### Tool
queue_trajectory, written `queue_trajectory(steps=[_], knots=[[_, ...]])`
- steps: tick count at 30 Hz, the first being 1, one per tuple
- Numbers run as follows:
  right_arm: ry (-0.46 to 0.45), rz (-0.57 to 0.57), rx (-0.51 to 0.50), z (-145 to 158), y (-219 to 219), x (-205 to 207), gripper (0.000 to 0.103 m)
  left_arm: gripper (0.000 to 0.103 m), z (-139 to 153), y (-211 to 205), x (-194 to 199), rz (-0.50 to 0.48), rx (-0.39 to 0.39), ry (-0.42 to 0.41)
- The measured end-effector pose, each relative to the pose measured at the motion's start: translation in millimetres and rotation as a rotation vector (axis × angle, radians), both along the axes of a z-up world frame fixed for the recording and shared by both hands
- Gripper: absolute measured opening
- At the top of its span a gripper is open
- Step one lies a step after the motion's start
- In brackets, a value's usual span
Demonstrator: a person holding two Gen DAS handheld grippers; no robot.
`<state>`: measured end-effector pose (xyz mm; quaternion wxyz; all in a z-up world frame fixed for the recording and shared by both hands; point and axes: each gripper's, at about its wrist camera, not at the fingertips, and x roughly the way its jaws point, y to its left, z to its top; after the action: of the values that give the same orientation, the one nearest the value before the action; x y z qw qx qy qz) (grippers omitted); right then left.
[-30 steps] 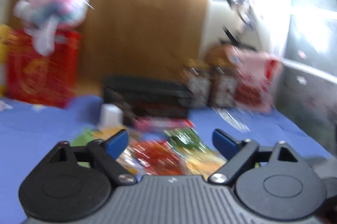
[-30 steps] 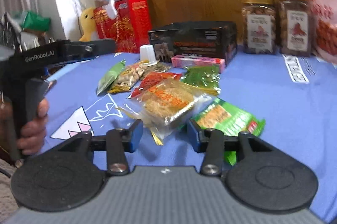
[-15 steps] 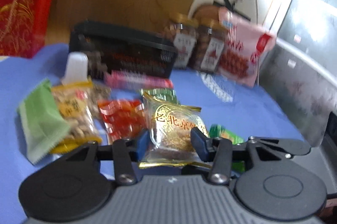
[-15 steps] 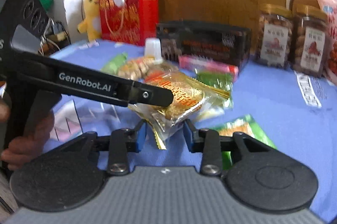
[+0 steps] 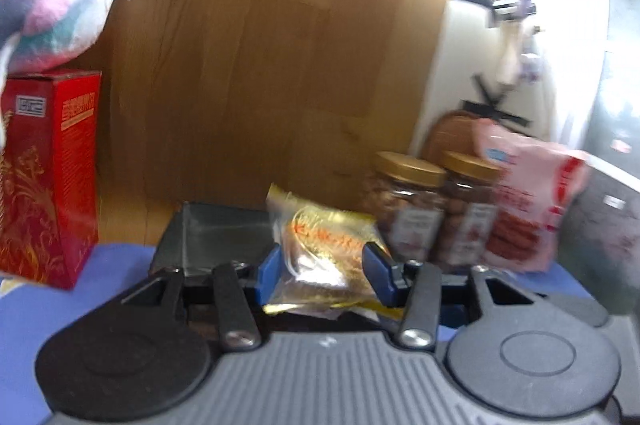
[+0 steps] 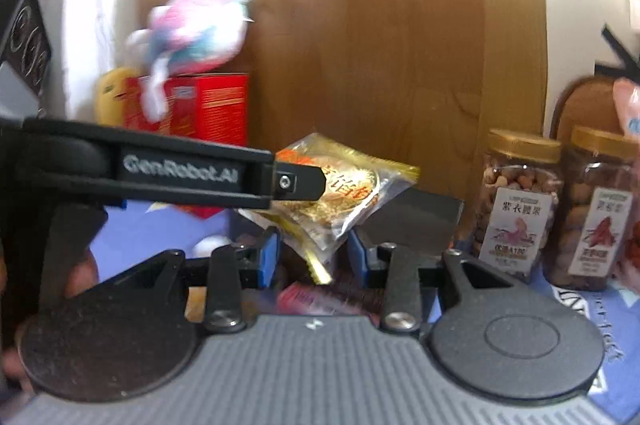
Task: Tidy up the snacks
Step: 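Carry the gold-foil pastry bag into the black tin box and release, then grasp the white cup with the left tool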
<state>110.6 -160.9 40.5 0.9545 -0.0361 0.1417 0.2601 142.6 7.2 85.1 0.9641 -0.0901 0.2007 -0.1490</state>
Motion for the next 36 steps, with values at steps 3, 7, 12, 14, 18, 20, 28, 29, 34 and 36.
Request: queue_trajectory(steps=[3, 7, 12, 14, 18, 20, 28, 29, 34, 36], knots=[[0.007, -0.058, 0.039, 0.9, -9.9, 9.4, 0.042, 0.047, -5.0, 5.5, 16.0, 0.06, -0.014, 0.04], [0.044, -0.088, 0.135, -7.4, -43.2, -4.8, 0.042, 0.047, 0.7, 30.8, -18.4, 0.072, -0.121, -0.021], [0.225, -0.142, 0.232, -30.6, -73.8, -2.1, 0.042, 0.049, -9.4, 65.4, -62.4, 0.086, -0.263, -0.003], [0.234, -0.16, 0.26, -28.0, -77.4, -4.1, 0.042, 0.049, -17.7, 80.4, -73.5, 0.106, -0.275, 0.029], [0.206, -0.081, 0.185, -20.8, -53.8, -16.3, 0.042, 0.049, -32.3, 117.5, -89.4, 0.197, -0.294, 0.068], [0.2, -0.053, 0.128, -21.3, -36.3, -20.3, 0.042, 0.049, -37.8, 130.3, -91.7, 0.231, -0.314, 0.096], [0.231, 0.126, 0.074, -14.7, 25.3, -15.7, 0.043, 0.049, -35.6, 127.2, -72.8, 0.188, -0.34, 0.109], [0.226, 0.146, 0.051, -17.1, 35.7, -13.4, 0.044, 0.049, -38.6, 128.2, -71.2, 0.19, -0.353, 0.119], [0.228, 0.182, -0.015, -26.1, 73.3, 3.6, 0.045, 0.049, -47.3, 133.7, -71.9, 0.196, -0.368, 0.131], [0.231, 0.167, -0.03, -31.8, 81.0, 12.3, 0.045, 0.049, -47.7, 134.9, -71.5, 0.19, -0.365, 0.132]])
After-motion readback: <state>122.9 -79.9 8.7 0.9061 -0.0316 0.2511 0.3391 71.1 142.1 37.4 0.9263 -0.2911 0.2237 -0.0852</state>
